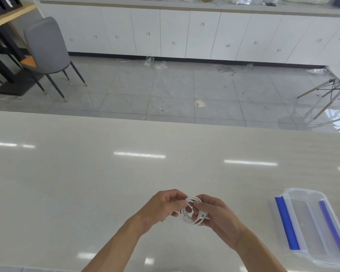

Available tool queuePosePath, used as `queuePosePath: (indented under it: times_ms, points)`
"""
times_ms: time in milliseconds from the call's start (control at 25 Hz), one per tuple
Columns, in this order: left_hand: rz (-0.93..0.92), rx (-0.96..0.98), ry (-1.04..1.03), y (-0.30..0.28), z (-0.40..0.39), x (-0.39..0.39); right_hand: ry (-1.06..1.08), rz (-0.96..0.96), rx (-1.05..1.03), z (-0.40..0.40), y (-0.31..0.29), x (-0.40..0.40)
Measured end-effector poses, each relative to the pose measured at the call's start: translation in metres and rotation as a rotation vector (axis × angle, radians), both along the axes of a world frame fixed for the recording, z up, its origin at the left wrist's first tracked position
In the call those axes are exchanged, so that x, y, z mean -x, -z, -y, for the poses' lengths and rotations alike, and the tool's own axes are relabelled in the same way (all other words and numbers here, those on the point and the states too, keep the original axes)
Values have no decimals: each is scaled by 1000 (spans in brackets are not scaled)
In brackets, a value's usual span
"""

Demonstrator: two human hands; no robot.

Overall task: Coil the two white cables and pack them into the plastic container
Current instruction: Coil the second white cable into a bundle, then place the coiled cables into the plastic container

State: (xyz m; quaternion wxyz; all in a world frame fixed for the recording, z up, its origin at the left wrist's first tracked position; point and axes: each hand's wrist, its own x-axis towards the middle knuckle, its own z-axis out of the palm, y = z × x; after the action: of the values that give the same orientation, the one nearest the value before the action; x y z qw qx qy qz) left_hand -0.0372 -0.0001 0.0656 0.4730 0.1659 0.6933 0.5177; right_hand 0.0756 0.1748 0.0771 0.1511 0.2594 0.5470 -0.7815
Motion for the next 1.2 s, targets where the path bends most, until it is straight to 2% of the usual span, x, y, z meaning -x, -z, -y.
queuePosePath:
  times_ms: [120, 280, 400, 680, 920, 1200]
  points:
    - [17, -42, -29, 3, -8, -2, 78, 17, -52, -2, 0, -8]
    - [110, -52, -83, 18, -20, -15, 188, 104, -268, -3, 8, -23]
    - [141, -36, -68, 28, -31, -27, 240, 163, -338, -5, 14, -36]
    - [89, -8, -46, 26, -67, -52, 287, 177, -479, -33, 24, -65]
    - [68, -10, -63, 18, -128, -80, 321, 143, -461, -97, 17, -96]
    - [82, 48, -106, 12, -251, -137, 414, 192, -421, -209, 21, -159]
